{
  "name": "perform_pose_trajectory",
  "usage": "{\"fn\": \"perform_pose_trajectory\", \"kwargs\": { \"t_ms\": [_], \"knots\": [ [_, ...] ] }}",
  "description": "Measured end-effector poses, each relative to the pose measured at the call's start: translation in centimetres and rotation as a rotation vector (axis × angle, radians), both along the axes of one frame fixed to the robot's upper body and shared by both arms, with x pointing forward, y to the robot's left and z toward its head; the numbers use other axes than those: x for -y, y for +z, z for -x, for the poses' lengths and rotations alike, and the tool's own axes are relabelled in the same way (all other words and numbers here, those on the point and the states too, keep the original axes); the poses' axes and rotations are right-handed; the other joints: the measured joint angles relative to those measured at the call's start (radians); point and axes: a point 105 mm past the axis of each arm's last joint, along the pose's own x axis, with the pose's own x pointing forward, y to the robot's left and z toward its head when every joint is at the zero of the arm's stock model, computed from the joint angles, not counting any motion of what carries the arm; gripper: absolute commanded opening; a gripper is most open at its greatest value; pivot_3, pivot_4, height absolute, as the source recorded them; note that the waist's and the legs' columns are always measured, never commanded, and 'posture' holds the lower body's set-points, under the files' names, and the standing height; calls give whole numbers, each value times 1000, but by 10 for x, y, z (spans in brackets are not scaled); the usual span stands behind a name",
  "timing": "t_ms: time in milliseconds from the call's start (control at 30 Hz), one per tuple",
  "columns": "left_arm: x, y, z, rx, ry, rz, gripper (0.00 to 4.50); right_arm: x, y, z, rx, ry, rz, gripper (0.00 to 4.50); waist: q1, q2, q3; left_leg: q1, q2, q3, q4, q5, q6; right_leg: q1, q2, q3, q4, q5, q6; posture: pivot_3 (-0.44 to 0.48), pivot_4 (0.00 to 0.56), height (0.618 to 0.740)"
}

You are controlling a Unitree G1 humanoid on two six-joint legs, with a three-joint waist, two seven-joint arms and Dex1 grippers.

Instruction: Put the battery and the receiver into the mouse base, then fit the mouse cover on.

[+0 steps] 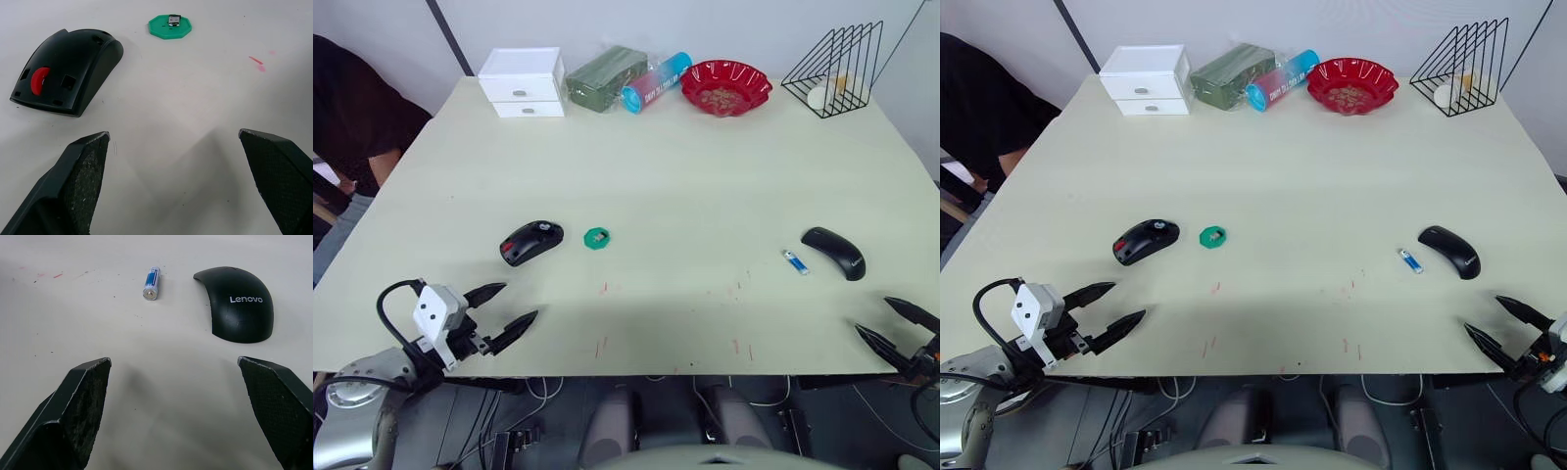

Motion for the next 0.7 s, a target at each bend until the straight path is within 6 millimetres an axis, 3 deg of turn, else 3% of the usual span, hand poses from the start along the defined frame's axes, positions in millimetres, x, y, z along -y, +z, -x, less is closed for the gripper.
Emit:
{"fn": "perform_pose_trajectory", "kwargs": {
  "t_ms": [100, 233, 700],
  "knots": [
    [-3, -2, -1, 13, -3, -4, 4500, 0, 0, 0, 1, 0, 0, 4382, 0, 1, 0, 0, 0, 0, 0, 0, 0, 0, 0, 0, 0, 0, 0, 0, 150, 740],
    [-18, -21, 4, -9, 24, 17, 4500, -1, 1, 0, 3, 0, 4, 4382, -1, 0, 0, 1, -1, 2, 0, 0, 0, 0, 1, 1, 0, 0, 0, 0, 150, 740],
    [-30, -24, 5, 27, -31, 13, 4500, -6, 6, -1, 22, 24, 10, 4382, -2, 0, -1, 2, 0, 3, -1, 0, 0, 0, 0, 2, 0, 0, 0, 0, 150, 740]
  ]
}}
